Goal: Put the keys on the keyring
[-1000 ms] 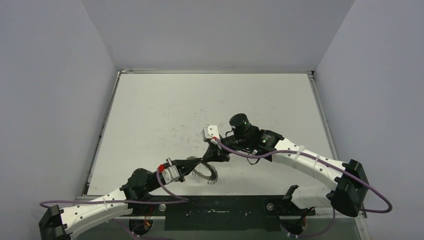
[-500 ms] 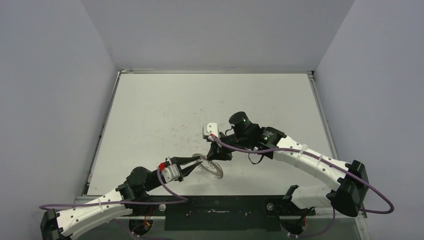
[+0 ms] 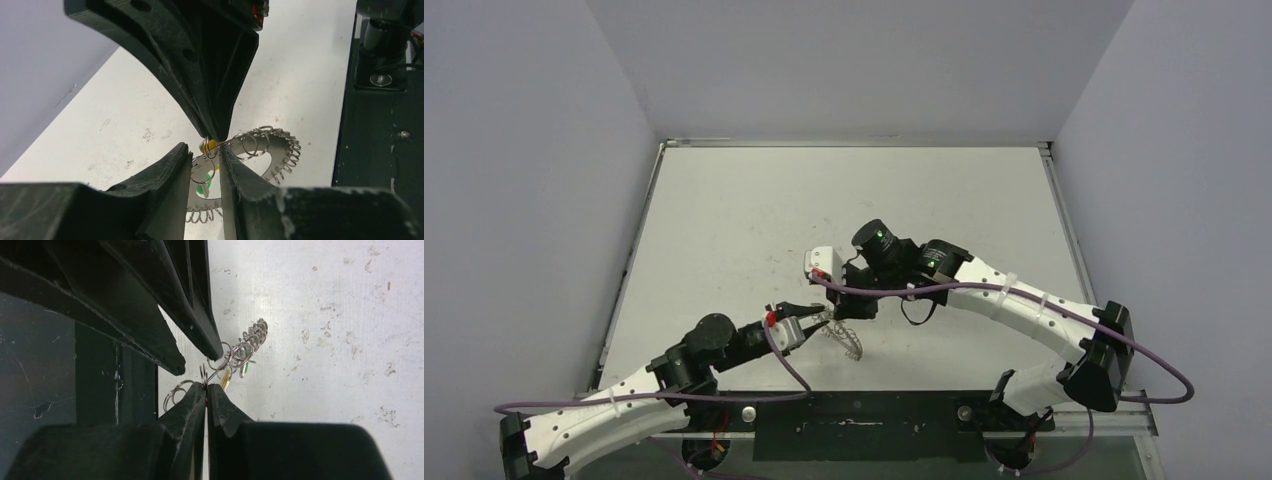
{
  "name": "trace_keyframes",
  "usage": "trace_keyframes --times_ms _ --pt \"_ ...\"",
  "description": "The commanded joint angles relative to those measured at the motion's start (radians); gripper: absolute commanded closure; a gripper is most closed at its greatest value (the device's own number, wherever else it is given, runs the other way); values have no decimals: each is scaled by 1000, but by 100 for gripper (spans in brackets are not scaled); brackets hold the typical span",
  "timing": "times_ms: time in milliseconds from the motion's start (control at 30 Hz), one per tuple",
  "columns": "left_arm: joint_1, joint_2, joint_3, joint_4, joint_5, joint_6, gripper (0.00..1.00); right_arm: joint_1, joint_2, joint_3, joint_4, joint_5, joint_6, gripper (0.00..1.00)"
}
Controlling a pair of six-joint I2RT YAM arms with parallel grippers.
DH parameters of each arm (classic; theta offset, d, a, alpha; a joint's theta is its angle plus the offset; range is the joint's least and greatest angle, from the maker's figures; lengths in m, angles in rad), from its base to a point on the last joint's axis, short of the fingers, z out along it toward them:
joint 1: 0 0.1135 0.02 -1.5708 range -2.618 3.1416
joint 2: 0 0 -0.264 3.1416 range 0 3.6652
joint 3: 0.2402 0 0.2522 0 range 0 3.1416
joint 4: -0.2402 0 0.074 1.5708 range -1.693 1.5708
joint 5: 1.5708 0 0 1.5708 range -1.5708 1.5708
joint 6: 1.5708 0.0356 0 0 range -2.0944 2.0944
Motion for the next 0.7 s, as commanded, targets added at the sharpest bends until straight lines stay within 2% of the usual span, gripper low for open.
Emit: trace_keyframes --times_ms 0,200,467,667 --pt "-1 58 73 -79 15 48 74 28 33 83 -57 72 2 100" --pt "-1 123 100 -87 39 63 75 44 41 97 -50 75 9 100" --pt "-1 174 94 -22 52 62 84 54 54 105 -54 71 9 100" --pt "-1 185 92 0 54 56 81 56 65 109 -56 71 5 100"
